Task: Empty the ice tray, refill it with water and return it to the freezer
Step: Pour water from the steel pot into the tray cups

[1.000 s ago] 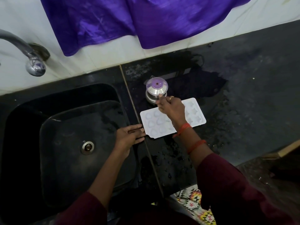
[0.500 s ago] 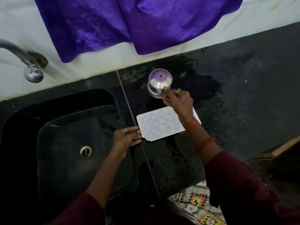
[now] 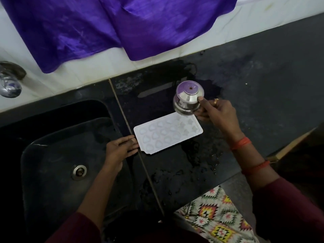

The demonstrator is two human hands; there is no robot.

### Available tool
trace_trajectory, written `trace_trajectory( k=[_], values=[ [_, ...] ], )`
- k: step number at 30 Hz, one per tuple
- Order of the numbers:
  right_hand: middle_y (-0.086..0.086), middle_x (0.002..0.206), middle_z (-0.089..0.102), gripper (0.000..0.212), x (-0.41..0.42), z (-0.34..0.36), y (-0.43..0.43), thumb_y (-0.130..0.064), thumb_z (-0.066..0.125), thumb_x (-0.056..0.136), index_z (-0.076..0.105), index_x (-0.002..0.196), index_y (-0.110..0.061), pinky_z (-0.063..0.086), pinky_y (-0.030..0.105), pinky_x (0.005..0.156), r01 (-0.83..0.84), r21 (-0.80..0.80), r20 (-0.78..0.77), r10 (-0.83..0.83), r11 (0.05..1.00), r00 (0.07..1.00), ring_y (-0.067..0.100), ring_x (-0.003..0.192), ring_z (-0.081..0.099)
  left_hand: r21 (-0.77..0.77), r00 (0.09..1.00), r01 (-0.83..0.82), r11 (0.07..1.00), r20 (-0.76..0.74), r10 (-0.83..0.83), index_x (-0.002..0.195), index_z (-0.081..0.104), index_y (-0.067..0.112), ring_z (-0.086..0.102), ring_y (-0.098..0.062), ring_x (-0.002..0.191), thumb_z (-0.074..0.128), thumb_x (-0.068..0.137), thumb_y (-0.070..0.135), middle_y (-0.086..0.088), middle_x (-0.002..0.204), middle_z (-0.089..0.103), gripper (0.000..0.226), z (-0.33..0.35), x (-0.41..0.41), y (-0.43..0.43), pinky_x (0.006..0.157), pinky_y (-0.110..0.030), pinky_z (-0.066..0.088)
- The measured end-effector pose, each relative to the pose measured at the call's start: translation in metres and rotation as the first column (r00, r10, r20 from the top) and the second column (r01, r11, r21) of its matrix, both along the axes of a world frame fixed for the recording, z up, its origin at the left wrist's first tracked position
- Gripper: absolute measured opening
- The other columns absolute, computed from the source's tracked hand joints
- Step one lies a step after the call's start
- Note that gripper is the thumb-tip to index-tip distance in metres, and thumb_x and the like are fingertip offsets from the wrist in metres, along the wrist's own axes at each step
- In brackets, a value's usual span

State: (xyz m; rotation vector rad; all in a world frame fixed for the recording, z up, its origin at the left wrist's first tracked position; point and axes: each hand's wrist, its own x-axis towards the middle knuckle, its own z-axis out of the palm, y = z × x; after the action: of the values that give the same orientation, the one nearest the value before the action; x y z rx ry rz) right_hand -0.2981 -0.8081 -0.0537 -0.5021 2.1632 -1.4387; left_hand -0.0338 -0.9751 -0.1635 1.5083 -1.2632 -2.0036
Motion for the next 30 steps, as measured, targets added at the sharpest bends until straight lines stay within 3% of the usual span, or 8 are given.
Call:
trace_trajectory(
  k=[8, 10, 14, 19, 27, 30],
  values=[
    [0.003, 0.068, 0.076, 0.045, -0.020, 0.002, 0.039, -0.049, 0.071, 0.088, 0.074, 0.071, -0.007, 0.063, 0.034, 0.074, -0.030, 0.184, -0.051, 0.040, 0.982, 0.998, 0.017, 0.072, 0.077, -0.011, 1.000, 0.018, 1.000, 0.007, -0.018, 0.106, 0.072, 0.006, 0.077, -0.015, 0.077, 0.069, 0.094, 0.006, -0.002, 0.082, 0.079, 0.012, -0.001, -0.003, 0.002, 0.061, -0.023, 0.060],
    [0.002, 0.066, 0.076, 0.044, -0.023, 0.003, 0.043, -0.049, 0.071, 0.088, 0.073, 0.070, -0.010, 0.063, 0.024, 0.066, -0.043, 0.235, -0.077, 0.062, 0.971, 0.995, 0.014, 0.069, 0.076, -0.006, 1.000, 0.009, 1.000, 0.007, -0.009, 0.105, 0.072, 0.005, 0.076, -0.018, 0.078, 0.070, 0.093, 0.006, -0.006, 0.085, 0.079, 0.013, 0.000, -0.005, 0.004, 0.062, -0.024, 0.061],
    [-0.007, 0.059, 0.073, 0.040, -0.027, 0.010, 0.046, -0.049, 0.068, 0.090, 0.070, 0.064, -0.019, 0.047, 0.005, 0.050, -0.065, 0.341, -0.177, 0.132, 0.938, 0.975, 0.005, 0.056, 0.072, 0.009, 1.000, -0.013, 1.000, -0.001, 0.014, 0.108, 0.069, 0.002, 0.074, -0.021, 0.080, 0.069, 0.093, 0.004, -0.014, 0.092, 0.075, 0.015, 0.002, -0.007, 0.007, 0.064, -0.025, 0.062],
    [-0.005, 0.058, 0.072, 0.039, -0.031, 0.014, 0.042, -0.047, 0.068, 0.091, 0.070, 0.066, -0.017, 0.046, 0.004, 0.049, -0.084, 0.415, -0.172, 0.169, 0.906, 0.970, 0.005, 0.052, 0.070, 0.007, 1.000, -0.005, 1.000, -0.001, 0.005, 0.104, 0.071, 0.006, 0.076, -0.013, 0.071, 0.066, 0.095, 0.003, -0.004, 0.082, 0.078, 0.010, 0.002, -0.006, 0.005, 0.059, -0.022, 0.060],
    [-0.010, 0.052, 0.069, 0.043, -0.040, 0.022, 0.033, -0.050, 0.063, 0.092, 0.067, 0.065, -0.017, 0.037, 0.000, 0.055, -0.072, 0.541, -0.242, 0.237, 0.838, 0.941, -0.001, 0.053, 0.068, 0.023, 1.000, -0.020, 1.000, -0.005, 0.020, 0.109, 0.071, 0.003, 0.077, -0.015, 0.077, 0.066, 0.095, 0.004, -0.007, 0.088, 0.079, 0.015, -0.001, -0.003, 0.001, 0.060, -0.022, 0.059],
    [-0.010, 0.052, 0.069, 0.044, -0.043, 0.022, 0.030, -0.050, 0.063, 0.092, 0.066, 0.064, -0.016, 0.037, 0.005, 0.058, -0.078, 0.576, -0.270, 0.280, 0.813, 0.921, -0.003, 0.052, 0.067, 0.028, 1.000, -0.019, 0.999, -0.009, 0.019, 0.109, 0.071, 0.004, 0.077, -0.015, 0.079, 0.067, 0.095, 0.005, -0.006, 0.086, 0.079, 0.015, -0.001, -0.003, 0.001, 0.061, -0.022, 0.060]
  ],
)
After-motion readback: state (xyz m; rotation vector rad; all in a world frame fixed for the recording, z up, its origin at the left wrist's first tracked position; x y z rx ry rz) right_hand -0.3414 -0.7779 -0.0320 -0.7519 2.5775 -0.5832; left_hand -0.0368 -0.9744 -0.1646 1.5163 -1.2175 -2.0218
